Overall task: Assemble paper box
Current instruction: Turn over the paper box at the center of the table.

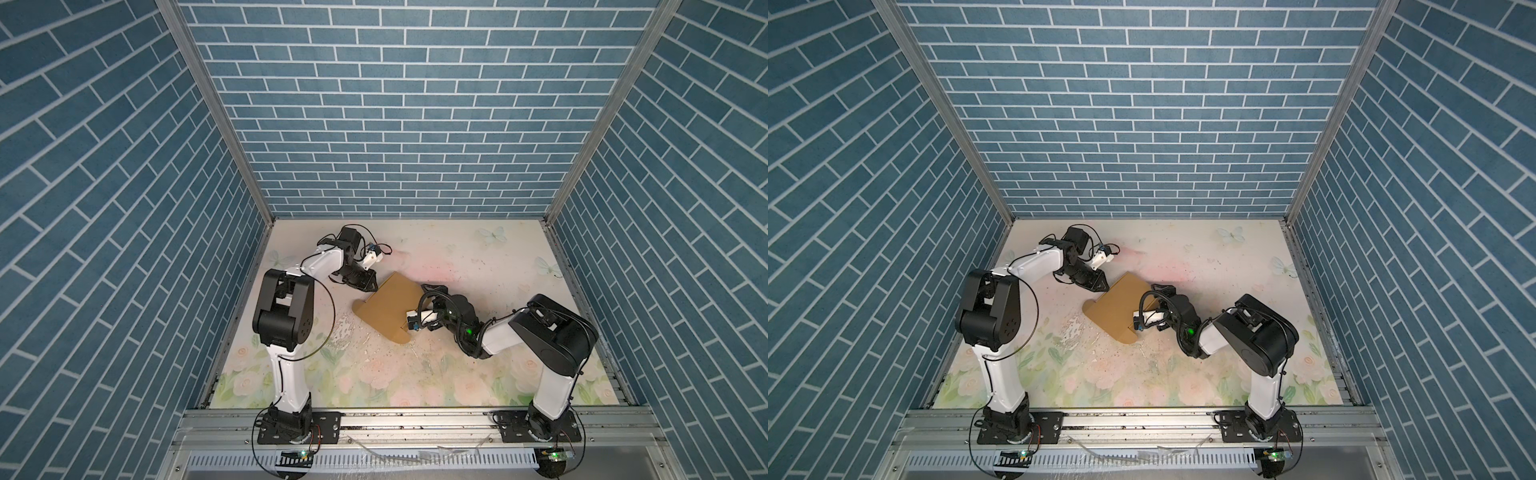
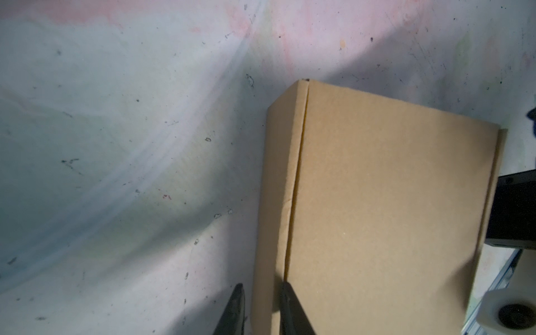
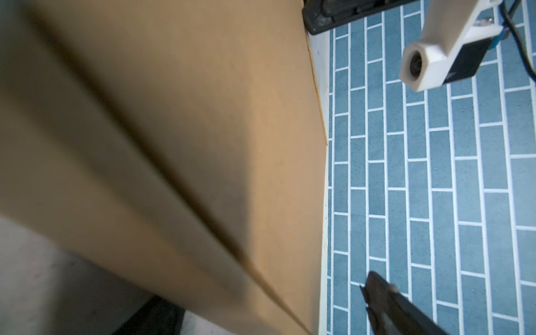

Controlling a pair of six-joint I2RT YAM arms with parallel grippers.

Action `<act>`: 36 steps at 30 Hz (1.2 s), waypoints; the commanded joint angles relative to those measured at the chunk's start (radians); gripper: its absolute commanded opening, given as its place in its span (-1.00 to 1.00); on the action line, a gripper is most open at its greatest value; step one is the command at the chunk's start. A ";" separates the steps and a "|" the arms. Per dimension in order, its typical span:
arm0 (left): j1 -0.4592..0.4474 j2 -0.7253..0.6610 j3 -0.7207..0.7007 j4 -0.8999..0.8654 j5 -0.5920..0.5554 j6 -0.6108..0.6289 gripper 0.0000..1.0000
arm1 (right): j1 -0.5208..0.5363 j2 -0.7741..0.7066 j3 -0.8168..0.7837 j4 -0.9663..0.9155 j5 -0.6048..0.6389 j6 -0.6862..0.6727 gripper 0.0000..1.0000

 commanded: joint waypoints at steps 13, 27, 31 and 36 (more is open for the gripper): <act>0.007 0.020 0.003 -0.021 -0.008 -0.006 -0.38 | 0.035 0.016 0.014 -0.053 -0.019 -0.036 0.40; 0.064 -0.156 0.040 -0.001 0.012 -0.045 -0.07 | 0.036 -0.021 0.022 -0.088 -0.028 0.021 0.25; 0.109 -0.195 0.110 -0.004 0.057 -0.068 -0.02 | 0.034 -0.053 0.048 -0.173 -0.065 0.097 0.21; 0.127 -0.238 0.174 -0.006 0.090 -0.070 0.00 | 0.026 -0.113 0.096 -0.279 -0.140 0.256 0.16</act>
